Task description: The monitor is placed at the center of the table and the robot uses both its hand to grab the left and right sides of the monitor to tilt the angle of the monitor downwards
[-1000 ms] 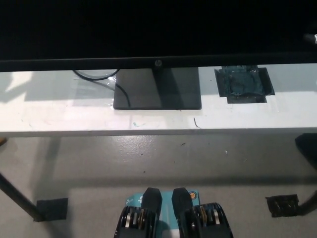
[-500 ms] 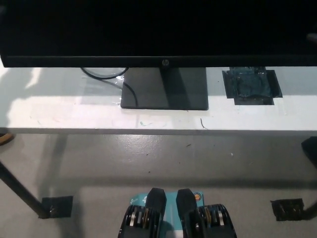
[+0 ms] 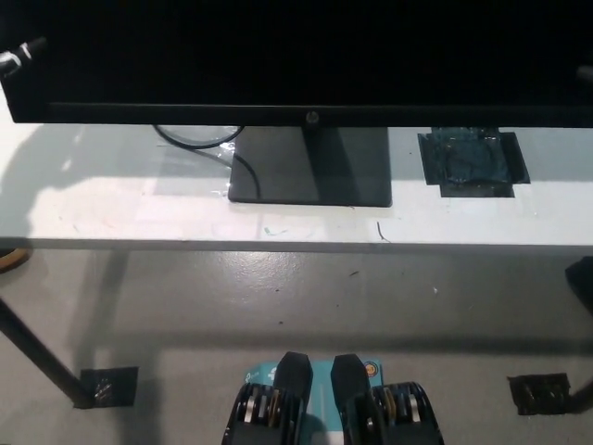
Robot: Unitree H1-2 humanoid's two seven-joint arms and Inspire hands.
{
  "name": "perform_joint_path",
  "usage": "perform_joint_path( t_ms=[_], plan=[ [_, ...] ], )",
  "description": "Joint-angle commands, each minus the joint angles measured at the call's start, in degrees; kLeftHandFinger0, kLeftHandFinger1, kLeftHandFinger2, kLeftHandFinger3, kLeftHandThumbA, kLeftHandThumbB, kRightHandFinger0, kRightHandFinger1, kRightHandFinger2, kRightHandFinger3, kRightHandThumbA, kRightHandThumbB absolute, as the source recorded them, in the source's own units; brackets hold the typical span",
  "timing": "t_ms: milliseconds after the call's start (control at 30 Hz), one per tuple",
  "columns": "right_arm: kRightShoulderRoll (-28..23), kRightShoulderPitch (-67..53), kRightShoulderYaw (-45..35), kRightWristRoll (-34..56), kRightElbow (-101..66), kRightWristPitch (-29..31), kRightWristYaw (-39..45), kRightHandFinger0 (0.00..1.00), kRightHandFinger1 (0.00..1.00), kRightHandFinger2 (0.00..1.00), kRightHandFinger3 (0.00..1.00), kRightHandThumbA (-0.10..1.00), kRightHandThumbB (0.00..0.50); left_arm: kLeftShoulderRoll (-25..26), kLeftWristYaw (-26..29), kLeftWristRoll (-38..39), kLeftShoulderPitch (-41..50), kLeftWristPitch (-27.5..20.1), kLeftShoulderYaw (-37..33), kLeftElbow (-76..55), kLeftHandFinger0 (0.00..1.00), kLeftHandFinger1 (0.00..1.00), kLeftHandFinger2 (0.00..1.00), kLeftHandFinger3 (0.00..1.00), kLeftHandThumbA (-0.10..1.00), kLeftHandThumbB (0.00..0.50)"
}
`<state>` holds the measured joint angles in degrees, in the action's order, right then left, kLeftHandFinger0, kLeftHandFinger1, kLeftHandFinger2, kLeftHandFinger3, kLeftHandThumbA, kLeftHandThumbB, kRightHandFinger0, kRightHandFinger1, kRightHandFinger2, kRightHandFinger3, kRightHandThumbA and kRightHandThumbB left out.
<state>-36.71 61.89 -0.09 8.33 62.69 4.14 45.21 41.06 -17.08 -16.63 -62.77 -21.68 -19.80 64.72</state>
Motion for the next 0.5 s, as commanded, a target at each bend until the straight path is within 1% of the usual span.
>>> perform_joint_path(
  t_ms=[0, 33, 67, 100, 200, 233, 267, 300, 400, 433, 467],
  plan=[
    [-0.32, 2.37, 3.46, -4.97, -5.45, 0.89, -2.32, 1.0, 1.0, 1.0, 1.0, 0.51, 0.451, -1.61, 5.11, -11.12, -3.35, -5.24, -7.52, 1.51, 1.0, 1.0, 1.0, 1.0, 0.92, 0.467],
    [-0.37, 2.58, 5.63, -8.11, -5.64, 3.86, -4.36, 1.0, 1.0, 1.0, 1.0, 0.52, 0.471, -0.98, 8.92, -14.63, -3.62, -5.25, -11.35, 1.31, 1.0, 1.0, 1.0, 1.0, 0.94, 0.485],
    [-0.32, 2.81, 6.31, -8.91, -5.49, 4.71, -4.97, 1.0, 1.0, 1.0, 1.0, 0.53, 0.477, -0.69, 10.22, -15.46, -3.78, -5.25, -12.78, 1.29, 1.0, 1.0, 1.0, 1.0, 0.95, 0.489],
    [-0.33, 2.9, 7.72, -10.8, -5.68, 6.0, -6.59, 1.0, 1.0, 1.0, 1.0, 0.54, 0.481, -0.18, 13.46, -18.55, -4.23, -5.25, -16.22, 1.28, 1.0, 1.0, 1.0, 1.0, 0.97, 0.488],
    [-0.41, 2.91, 8.13, -10.65, -5.68, 6.03, -6.88, 1.0, 1.0, 1.0, 1.0, 0.54, 0.482, -0.1, 14.4, -17.86, -4.51, -5.25, -17.85, 1.72, 1.0, 1.0, 1.0, 1.0, 0.97, 0.489],
    [0.43, 4.36, 13.35, -19.45, -5.32, 9.11, -15.58, 1.0, 1.0, 1.0, 1.0, 0.47, 0.5, 0.55, 21.13, -28.45, -6.88, -5.25, -26.26, 4.49, 1.0, 1.0, 1.0, 1.0, 0.91, 0.5],
    [0.65, 4.56, 14.61, -21.57, -5.19, 10.46, -18.1, 1.0, 1.0, 1.0, 1.0, 0.48, 0.5, 0.55, 22.33, -30.98, -7.58, -4.71, -28.38, 5.39, 1.0, 1.0, 1.0, 1.0, 0.94, 0.5],
    [1.0, 4.91, 15.63, -23.09, -4.77, 11.08, -20.38, 1.0, 1.0, 1.0, 1.0, 0.44, 0.5, 0.61, 24.47, -32.08, -7.93, -4.74, -29.83, 6.08, 1.0, 1.0, 1.0, 1.0, 0.9, 0.5],
    [1.1, 5.19, 16.4, -23.32, -4.37, 11.28, -21.43, 1.0, 1.0, 1.0, 1.0, 0.44, 0.5, 0.52, 26.14, -31.71, -8.29, -4.92, -31.53, 6.98, 1.0, 1.0, 1.0, 1.0, 0.9, 0.5],
    [2.37, 5.78, 18.0, -26.47, -3.29, 12.13, -27.95, 1.0, 1.0, 1.0, 1.0, 0.39, 0.5, 0.51, 30.98, -33.86, -9.09, -2.49, -34.07, 8.48, 1.0, 1.0, 1.0, 1.0, 0.9, 0.5],
    [2.36, 5.81, 18.12, -26.45, -3.23, 12.17, -28.08, 1.0, 1.0, 1.0, 1.0, 0.39, 0.5, 0.48, 31.18, -33.72, -9.15, -2.49, -34.38, 8.64, 1.0, 1.0, 1.0, 1.0, 0.9, 0.5]
  ],
)
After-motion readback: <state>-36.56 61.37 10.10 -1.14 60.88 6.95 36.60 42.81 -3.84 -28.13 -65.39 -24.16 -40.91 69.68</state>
